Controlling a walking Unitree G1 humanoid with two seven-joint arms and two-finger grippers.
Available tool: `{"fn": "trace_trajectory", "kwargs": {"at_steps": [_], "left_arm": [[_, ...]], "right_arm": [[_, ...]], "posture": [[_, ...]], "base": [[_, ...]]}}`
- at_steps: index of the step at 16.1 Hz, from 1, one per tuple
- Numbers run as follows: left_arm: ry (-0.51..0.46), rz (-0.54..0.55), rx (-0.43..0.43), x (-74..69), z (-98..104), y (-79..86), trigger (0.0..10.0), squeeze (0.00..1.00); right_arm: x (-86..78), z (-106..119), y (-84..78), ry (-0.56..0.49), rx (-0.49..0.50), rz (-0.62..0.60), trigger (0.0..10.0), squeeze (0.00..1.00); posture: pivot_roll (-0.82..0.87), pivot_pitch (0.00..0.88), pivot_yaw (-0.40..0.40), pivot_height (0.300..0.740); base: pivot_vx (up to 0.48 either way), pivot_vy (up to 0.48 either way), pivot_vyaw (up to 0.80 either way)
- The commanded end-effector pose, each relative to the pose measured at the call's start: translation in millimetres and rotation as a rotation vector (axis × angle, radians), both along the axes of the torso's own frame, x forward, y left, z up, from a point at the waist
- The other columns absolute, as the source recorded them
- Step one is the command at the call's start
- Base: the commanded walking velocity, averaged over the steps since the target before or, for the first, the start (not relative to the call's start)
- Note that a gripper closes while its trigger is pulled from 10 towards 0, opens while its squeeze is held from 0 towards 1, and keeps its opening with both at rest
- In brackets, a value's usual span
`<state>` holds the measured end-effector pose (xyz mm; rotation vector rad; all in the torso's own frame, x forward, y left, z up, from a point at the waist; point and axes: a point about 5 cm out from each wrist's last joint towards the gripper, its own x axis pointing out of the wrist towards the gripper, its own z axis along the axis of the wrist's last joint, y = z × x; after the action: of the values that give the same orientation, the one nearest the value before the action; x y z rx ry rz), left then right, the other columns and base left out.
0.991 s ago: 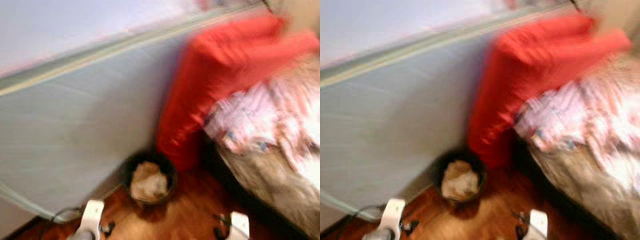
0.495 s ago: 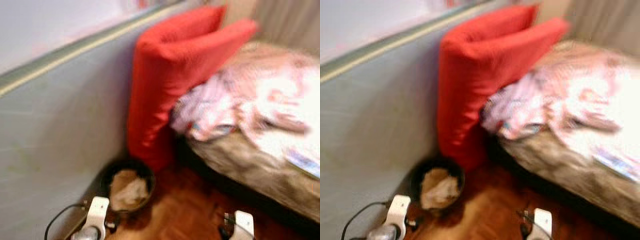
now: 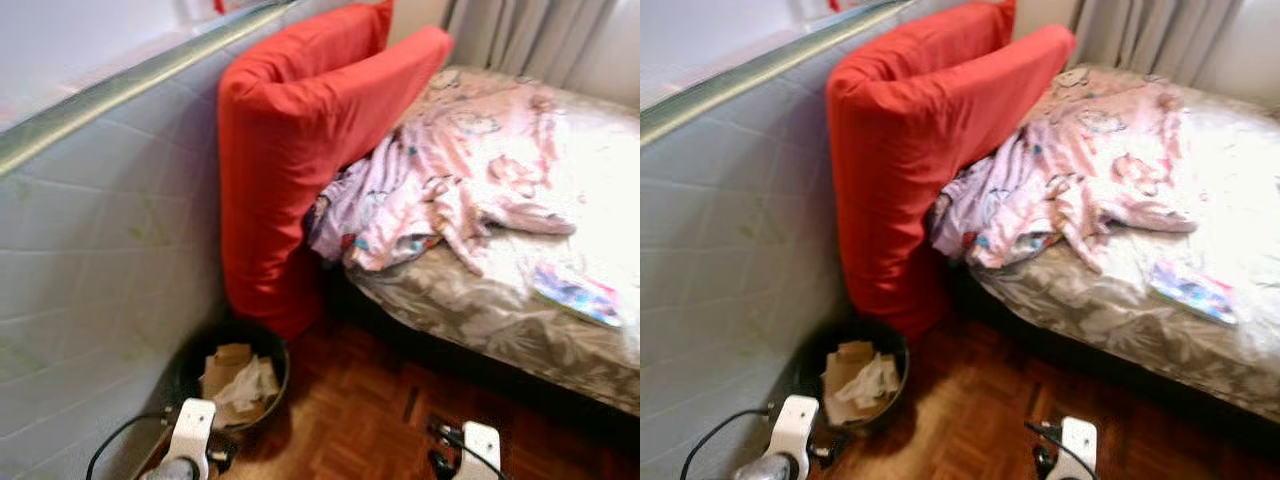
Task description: Clean up the room
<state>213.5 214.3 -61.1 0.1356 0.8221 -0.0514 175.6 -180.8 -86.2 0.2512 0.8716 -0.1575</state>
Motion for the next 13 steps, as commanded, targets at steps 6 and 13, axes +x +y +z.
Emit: {"fn": "trace_trajectory", "kwargs": {"at_steps": [6, 13], "left_arm": [[0.014, -0.002, -0.02, -2.4, -2.5, -4.1, 10.0, 0.0], [0.019, -0.011, -0.026, -3.9, -3.8, -6.8, 10.0, 0.0]], "right_arm": [[-3.3, -0.8, -6.2, 0.006, -0.006, -0.024, 10.0, 0.0], [-2.9, -0.5, -6.9, 0.005, -0.008, -0.014, 10.0, 0.0]], "posture": [[0.0, 0.108, -0.031, 0.74], [-0.01, 0.06, -0.033, 0.74]], "base": [[0.0, 0.0, 0.0], [0.0, -0.171, 0.0]]}}
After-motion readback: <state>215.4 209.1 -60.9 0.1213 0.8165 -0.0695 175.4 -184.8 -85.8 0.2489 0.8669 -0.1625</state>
